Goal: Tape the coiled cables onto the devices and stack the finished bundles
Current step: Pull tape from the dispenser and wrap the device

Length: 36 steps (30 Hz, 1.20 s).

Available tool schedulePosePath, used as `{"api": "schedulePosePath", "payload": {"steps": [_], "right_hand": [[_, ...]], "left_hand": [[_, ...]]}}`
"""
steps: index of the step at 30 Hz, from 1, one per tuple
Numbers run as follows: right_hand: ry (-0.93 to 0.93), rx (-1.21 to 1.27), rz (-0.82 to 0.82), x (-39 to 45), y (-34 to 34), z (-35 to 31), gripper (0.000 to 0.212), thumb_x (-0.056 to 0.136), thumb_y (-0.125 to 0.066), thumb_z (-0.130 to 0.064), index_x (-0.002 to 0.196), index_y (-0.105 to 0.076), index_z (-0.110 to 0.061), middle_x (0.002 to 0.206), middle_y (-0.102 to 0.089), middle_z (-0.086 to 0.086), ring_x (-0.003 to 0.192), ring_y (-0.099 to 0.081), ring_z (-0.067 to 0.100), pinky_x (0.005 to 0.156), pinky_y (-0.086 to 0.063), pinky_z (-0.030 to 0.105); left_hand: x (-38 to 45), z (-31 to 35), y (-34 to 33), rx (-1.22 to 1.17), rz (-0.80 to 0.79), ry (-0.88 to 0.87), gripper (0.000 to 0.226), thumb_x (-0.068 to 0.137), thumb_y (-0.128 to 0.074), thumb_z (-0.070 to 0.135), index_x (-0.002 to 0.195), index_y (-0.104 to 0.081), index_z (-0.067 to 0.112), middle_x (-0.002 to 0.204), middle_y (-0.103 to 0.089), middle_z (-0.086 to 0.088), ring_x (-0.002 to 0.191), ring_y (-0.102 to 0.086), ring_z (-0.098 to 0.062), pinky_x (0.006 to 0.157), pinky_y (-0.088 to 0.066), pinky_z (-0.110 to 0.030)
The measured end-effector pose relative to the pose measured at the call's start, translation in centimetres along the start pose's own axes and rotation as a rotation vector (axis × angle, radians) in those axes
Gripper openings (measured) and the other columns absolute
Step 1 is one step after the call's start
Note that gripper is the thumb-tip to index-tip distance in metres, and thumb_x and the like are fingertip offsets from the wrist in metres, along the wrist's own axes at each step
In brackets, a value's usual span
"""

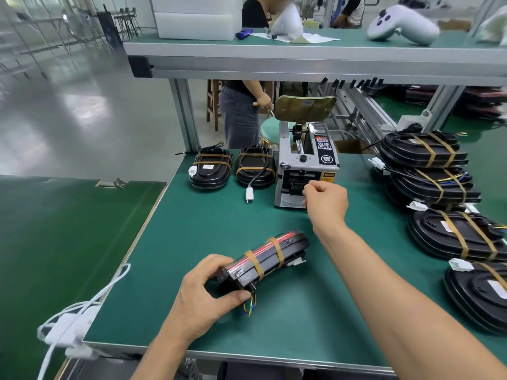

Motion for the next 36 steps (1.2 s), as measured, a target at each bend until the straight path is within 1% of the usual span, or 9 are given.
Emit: {"api": "schedulePosePath", "payload": {"steps": [6,10,13,15,19,30,33,35,36], "right_hand": [[-0.041,0.052,0.068,0.6,-0.8,-0.1,0.019,0.084,-0.059,-0.007,0.091,-0.07,0.007,0.098,-0.065,0.032,0.068,-0.045,0.018,0.063,-0.041,0.033],[-0.103,0.055,0.103,0.8,-1.3,-0.3,0.018,0.082,-0.06,-0.008,0.084,-0.073,0.004,0.09,-0.067,0.031,0.067,-0.047,0.02,0.06,-0.047,0.037],[-0.141,0.041,0.118,1.1,-1.4,-0.4,0.017,0.083,-0.063,-0.011,0.079,-0.077,-0.002,0.077,-0.07,0.024,0.065,-0.053,0.02,0.063,-0.057,0.038],[-0.157,0.051,0.117,1.1,-1.5,-0.5,0.017,0.082,-0.065,-0.012,0.071,-0.076,-0.006,0.079,-0.075,0.02,0.064,-0.06,0.024,0.07,-0.062,0.043],[-0.199,0.081,0.122,1.3,-1.8,-0.5,0.021,0.08,-0.069,-0.014,0.06,-0.072,-0.019,0.072,-0.076,0.008,0.078,-0.075,0.031,0.076,-0.065,0.048],[-0.273,0.066,0.17,1.9,-2.7,-0.4,0.012,0.076,-0.074,-0.021,0.065,-0.068,-0.022,0.077,-0.075,0.0,0.078,-0.073,0.027,0.079,-0.063,0.04],[-0.313,-0.01,0.049,1.4,-2.2,0.7,0.012,0.076,-0.075,-0.017,0.078,-0.071,-0.006,0.075,-0.073,0.006,0.068,-0.069,0.025,0.064,-0.06,0.033],[-0.317,-0.026,-0.076,0.5,-1.1,1.7,0.005,0.076,-0.071,-0.01,0.074,-0.071,-0.006,0.063,-0.065,0.005,0.053,-0.052,0.02,0.048,-0.043,0.024],[-0.296,-0.02,-0.151,0.0,-0.4,2.2,0.005,0.078,-0.072,-0.009,0.073,-0.072,-0.008,0.063,-0.063,0.005,0.053,-0.047,0.018,0.046,-0.037,0.024]], "left_hand": [[0.0,0.0,0.0,0.009,-0.001,-0.009,0.053,0.075,-0.093,0.058,0.114,-0.074,0.029,0.111,-0.072,-0.003,0.105,-0.07,-0.031,0.095,-0.054,-0.06],[0.1,-0.2,0.0,0.013,0.002,-0.011,0.054,0.075,-0.092,0.062,0.115,-0.074,0.03,0.111,-0.073,-0.003,0.105,-0.07,-0.031,0.094,-0.055,-0.059],[0.1,-0.2,0.0,0.015,0.002,-0.013,0.054,0.075,-0.093,0.062,0.115,-0.074,0.031,0.111,-0.073,-0.002,0.105,-0.07,-0.031,0.094,-0.055,-0.06],[0.1,-0.3,0.0,0.016,0.001,-0.013,0.055,0.075,-0.093,0.062,0.116,-0.074,0.03,0.112,-0.073,-0.003,0.105,-0.07,-0.032,0.094,-0.055,-0.06],[0.1,-0.3,0.0,0.007,0.0,-0.014,0.055,0.075,-0.093,0.061,0.116,-0.074,0.029,0.112,-0.072,-0.004,0.106,-0.07,-0.033,0.095,-0.054,-0.061],[0.1,-0.1,0.0,0.011,-0.001,-0.015,0.054,0.075,-0.093,0.061,0.115,-0.074,0.029,0.112,-0.072,-0.004,0.106,-0.07,-0.032,0.095,-0.054,-0.06],[0.1,-0.1,0.0,0.015,0.0,-0.012,0.054,0.075,-0.093,0.061,0.116,-0.074,0.03,0.112,-0.072,-0.003,0.106,-0.07,-0.032,0.095,-0.055,-0.06],[0.0,0.0,0.0,0.013,-0.001,-0.013,0.055,0.075,-0.093,0.062,0.116,-0.074,0.03,0.112,-0.073,-0.003,0.106,-0.07,-0.032,0.095,-0.055,-0.059],[0.1,0.0,0.0,0.014,0.0,-0.013,0.054,0.075,-0.093,0.062,0.116,-0.074,0.03,0.112,-0.073,-0.003,0.106,-0.07,-0.032,0.095,-0.055,-0.059]]}}
Point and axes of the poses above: each hand's wrist, its own x-axis towards the middle knuckle, its own y-axis out of the back of the hand, z = x × y, the point moved 4 cm from there along x, towards the middle knuckle
